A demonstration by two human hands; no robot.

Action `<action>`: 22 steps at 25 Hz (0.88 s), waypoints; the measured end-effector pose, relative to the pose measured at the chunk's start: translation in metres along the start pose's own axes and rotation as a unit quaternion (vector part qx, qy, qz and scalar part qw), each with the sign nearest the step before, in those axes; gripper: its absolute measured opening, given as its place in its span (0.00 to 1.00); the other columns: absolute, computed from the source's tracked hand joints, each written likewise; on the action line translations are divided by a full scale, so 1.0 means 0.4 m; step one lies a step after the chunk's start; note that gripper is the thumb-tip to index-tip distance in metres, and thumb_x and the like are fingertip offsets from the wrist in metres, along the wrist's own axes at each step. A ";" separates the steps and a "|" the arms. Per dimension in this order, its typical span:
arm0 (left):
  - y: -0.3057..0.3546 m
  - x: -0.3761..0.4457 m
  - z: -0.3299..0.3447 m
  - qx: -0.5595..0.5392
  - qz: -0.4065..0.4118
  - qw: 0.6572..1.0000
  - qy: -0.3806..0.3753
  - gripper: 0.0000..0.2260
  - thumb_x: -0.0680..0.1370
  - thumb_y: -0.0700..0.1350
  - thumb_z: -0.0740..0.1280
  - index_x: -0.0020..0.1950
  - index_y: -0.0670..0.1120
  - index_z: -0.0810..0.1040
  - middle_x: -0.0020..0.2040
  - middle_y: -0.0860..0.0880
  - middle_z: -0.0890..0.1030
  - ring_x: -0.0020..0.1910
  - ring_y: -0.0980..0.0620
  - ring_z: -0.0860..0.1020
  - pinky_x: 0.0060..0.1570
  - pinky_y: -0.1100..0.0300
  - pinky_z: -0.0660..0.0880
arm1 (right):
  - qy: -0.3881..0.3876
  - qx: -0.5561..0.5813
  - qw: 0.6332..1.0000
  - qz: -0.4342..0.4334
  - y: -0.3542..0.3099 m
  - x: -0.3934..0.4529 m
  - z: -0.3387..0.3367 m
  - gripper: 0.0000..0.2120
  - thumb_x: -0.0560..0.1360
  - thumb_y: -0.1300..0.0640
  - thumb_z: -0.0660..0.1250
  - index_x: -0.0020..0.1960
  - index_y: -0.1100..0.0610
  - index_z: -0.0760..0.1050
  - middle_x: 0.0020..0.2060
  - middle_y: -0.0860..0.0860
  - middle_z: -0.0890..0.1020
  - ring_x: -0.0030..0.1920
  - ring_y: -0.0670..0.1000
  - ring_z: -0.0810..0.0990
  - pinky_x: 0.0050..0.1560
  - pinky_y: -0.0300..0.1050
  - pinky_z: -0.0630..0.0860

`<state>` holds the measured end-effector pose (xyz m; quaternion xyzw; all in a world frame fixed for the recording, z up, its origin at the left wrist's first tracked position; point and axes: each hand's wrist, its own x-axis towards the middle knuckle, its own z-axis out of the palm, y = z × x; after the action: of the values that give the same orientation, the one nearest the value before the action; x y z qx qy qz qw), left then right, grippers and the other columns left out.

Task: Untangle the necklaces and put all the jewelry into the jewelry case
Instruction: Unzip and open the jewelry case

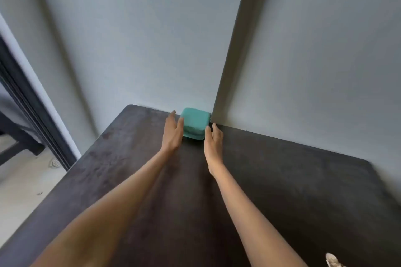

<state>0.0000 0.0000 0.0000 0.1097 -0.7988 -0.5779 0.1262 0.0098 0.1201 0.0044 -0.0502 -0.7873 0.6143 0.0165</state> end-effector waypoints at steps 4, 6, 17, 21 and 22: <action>-0.027 0.045 0.035 -0.065 -0.027 0.997 0.014 0.23 0.82 0.50 0.51 0.76 0.43 0.56 0.75 0.46 0.62 0.73 0.48 0.61 0.66 0.59 0.58 | -0.009 0.051 0.998 0.025 0.034 0.076 0.046 0.25 0.82 0.47 0.50 0.76 0.56 0.57 0.75 0.52 0.58 0.72 0.52 0.62 0.71 0.46 0.59; -0.031 0.018 0.041 -0.071 -0.016 0.997 0.018 0.23 0.82 0.50 0.53 0.75 0.43 0.57 0.72 0.45 0.66 0.70 0.47 0.65 0.65 0.58 0.61 | -0.010 0.076 0.997 0.019 0.055 0.074 0.056 0.25 0.81 0.45 0.50 0.75 0.55 0.60 0.73 0.51 0.62 0.71 0.52 0.65 0.71 0.49 0.62; 0.004 -0.554 -0.049 0.061 0.044 0.997 -0.032 0.22 0.78 0.47 0.60 0.71 0.48 0.64 0.66 0.46 0.68 0.59 0.44 0.74 0.58 0.51 0.71 | 0.060 0.064 0.996 -0.004 0.123 -0.493 -0.119 0.22 0.81 0.50 0.54 0.73 0.56 0.62 0.70 0.52 0.65 0.69 0.50 0.66 0.69 0.45 0.63; -0.035 -0.729 -0.085 0.117 0.076 0.988 -0.063 0.20 0.78 0.47 0.60 0.70 0.48 0.66 0.66 0.46 0.66 0.56 0.48 0.76 0.53 0.55 0.71 | 0.108 0.009 0.994 -0.021 0.167 -0.655 -0.135 0.19 0.81 0.52 0.55 0.70 0.55 0.67 0.66 0.54 0.68 0.64 0.52 0.71 0.66 0.50 0.68; -0.044 -0.750 -0.092 0.125 0.083 0.986 -0.073 0.20 0.78 0.47 0.60 0.70 0.48 0.66 0.66 0.47 0.65 0.56 0.48 0.75 0.54 0.55 0.72 | 0.110 0.000 0.993 -0.031 0.175 -0.680 -0.135 0.19 0.81 0.52 0.55 0.70 0.55 0.67 0.66 0.54 0.68 0.64 0.52 0.71 0.66 0.51 0.68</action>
<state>0.2959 0.0582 -0.0281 0.0159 -0.8781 -0.4675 0.1002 0.2892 0.1621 -0.0405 -0.0934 -0.7819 0.6042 0.1219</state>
